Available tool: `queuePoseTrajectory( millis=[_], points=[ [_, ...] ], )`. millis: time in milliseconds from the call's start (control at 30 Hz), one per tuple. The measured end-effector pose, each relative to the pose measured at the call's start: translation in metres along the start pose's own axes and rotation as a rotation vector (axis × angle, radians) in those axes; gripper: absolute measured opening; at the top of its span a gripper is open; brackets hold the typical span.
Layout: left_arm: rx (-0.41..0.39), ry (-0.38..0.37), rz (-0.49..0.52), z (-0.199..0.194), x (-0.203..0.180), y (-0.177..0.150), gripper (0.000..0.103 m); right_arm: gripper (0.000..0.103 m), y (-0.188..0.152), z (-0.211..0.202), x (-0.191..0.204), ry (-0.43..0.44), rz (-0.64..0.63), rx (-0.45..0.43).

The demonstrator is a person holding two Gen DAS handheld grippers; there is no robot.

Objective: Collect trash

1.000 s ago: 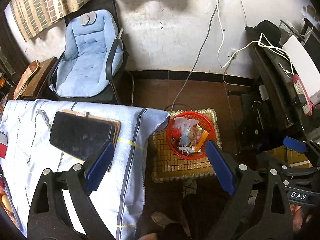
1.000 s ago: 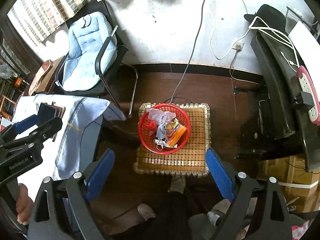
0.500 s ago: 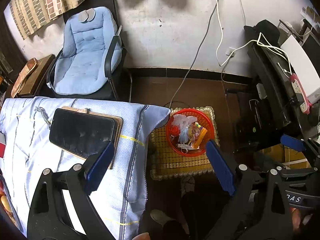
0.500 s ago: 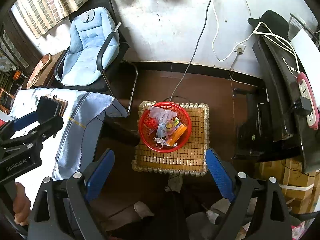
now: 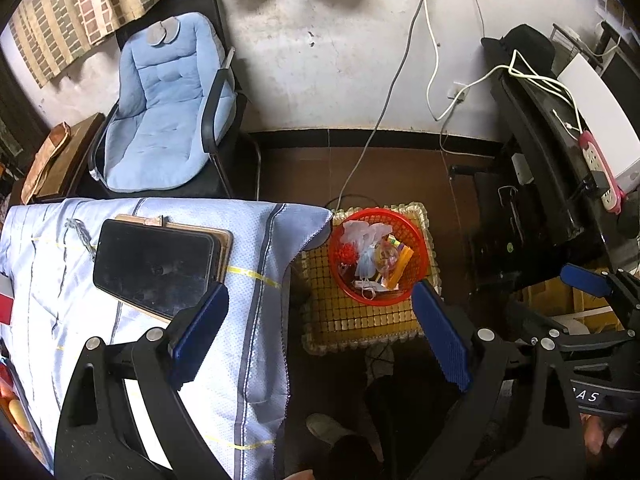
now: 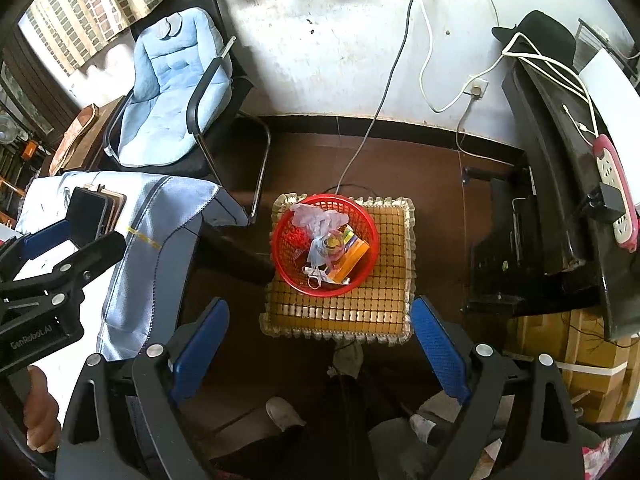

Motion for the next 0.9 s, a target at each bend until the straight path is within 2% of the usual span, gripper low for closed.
queuePoseTrajectory(
  millis=[900],
  points=[
    [0.000, -0.022, 0.051, 0.007, -0.018, 0.005, 0.089, 0.091, 0.001, 0.006, -0.008, -0.018, 0.006, 0.016]
  ],
)
Point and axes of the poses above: each gripper's, at about its wrist camera, not at the fingertips, and z roughly the way its jaws point, x to its left, y to its top, the point moved 5 cm from there along z, roughly the way its jaws point, and after that the axes turned 4 degrees about x, right-handed, at the moved point
